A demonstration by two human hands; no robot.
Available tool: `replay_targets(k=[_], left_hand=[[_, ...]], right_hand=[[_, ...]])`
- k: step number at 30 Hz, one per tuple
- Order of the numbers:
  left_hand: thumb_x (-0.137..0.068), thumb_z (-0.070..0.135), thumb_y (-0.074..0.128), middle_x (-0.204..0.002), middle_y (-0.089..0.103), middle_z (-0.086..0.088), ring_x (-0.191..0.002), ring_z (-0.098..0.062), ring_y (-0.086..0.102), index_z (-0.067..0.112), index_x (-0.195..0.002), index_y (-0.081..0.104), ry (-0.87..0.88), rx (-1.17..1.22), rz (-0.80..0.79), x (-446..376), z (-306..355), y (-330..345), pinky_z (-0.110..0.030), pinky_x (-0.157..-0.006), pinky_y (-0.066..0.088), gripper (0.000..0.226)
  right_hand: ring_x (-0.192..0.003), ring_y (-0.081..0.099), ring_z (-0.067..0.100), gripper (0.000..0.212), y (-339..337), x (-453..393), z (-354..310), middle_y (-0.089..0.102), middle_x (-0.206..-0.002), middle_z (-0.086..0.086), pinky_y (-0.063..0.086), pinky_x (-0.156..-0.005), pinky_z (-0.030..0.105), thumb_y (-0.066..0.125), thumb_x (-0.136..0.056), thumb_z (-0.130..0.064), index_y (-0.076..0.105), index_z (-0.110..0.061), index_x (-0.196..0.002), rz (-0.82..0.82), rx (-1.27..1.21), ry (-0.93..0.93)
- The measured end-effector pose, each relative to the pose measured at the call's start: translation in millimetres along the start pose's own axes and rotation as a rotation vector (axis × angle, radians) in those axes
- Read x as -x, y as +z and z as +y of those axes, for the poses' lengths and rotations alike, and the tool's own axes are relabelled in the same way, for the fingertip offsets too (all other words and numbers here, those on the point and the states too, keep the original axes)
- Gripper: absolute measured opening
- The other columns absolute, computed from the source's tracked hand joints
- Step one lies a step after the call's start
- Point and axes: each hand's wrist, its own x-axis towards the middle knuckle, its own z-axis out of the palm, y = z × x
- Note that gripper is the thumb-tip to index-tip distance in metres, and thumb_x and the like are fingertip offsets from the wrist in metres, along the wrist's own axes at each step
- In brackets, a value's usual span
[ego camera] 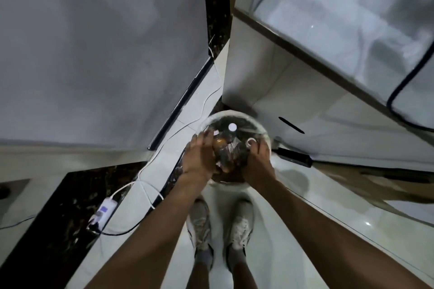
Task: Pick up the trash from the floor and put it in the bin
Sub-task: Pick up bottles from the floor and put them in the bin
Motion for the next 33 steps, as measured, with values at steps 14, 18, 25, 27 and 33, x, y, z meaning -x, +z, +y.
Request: replay_targets(k=[14,18,25,27,33], left_hand=[[-0.091,0.022,0.049,-0.131,0.057,-0.002,-0.119,-0.027,0.055,0.030,-0.136,0.048,0.226,-0.150,0.043,93.0,73.5,-243.1,-0.038,-0.089,0.047,0.046],[-0.094,0.024,0.047,-0.132,0.058,-0.004,-0.120,-0.028,0.055,0.031,-0.141,0.045,0.262,-0.231,0.038,139.5,102.8,-299.3,-0.038,-0.090,0.046,0.047],[-0.094,0.023,0.046,-0.131,0.060,-0.003,-0.119,-0.027,0.056,0.031,-0.140,0.046,0.363,-0.317,0.092,235.8,118.9,-360.2,-0.036,-0.087,0.047,0.047],[-0.093,0.023,0.046,-0.129,0.061,-0.002,-0.119,-0.026,0.057,0.032,-0.137,0.049,0.412,-0.326,0.092,265.5,122.2,-369.1,-0.034,-0.087,0.047,0.045],[-0.092,0.029,0.051,-0.125,0.065,-0.002,-0.115,-0.026,0.059,0.031,-0.131,0.054,0.616,-0.455,0.043,347.4,148.2,-361.4,-0.034,-0.086,0.047,0.039]], right_hand=[[-0.115,0.059,0.027,0.035,-193.0,86.0,-109.9,0.064,-0.125,0.010,0.045,-0.092,0.030,0.058,-0.092,-0.024,0.062,-0.013,-0.124,-0.269,0.076,-0.071],[-0.109,0.061,0.030,0.019,-246.0,139.2,-134.0,0.066,-0.119,0.013,0.044,-0.082,0.028,0.057,-0.092,-0.022,0.063,-0.015,-0.108,-0.200,0.031,-0.080],[-0.110,0.062,0.027,0.027,-302.3,258.0,-152.0,0.065,-0.120,0.008,0.047,-0.087,0.028,0.057,-0.091,-0.026,0.063,-0.018,-0.117,-0.101,-0.010,-0.017],[-0.110,0.062,0.027,0.030,-307.9,298.3,-152.5,0.066,-0.120,0.009,0.049,-0.089,0.030,0.057,-0.091,-0.029,0.064,-0.016,-0.117,-0.068,-0.026,0.033],[-0.118,0.057,0.030,0.039,-306.9,425.4,-133.7,0.060,-0.129,0.012,0.047,-0.096,0.033,0.058,-0.090,-0.030,0.058,-0.013,-0.125,0.062,-0.103,0.186]])
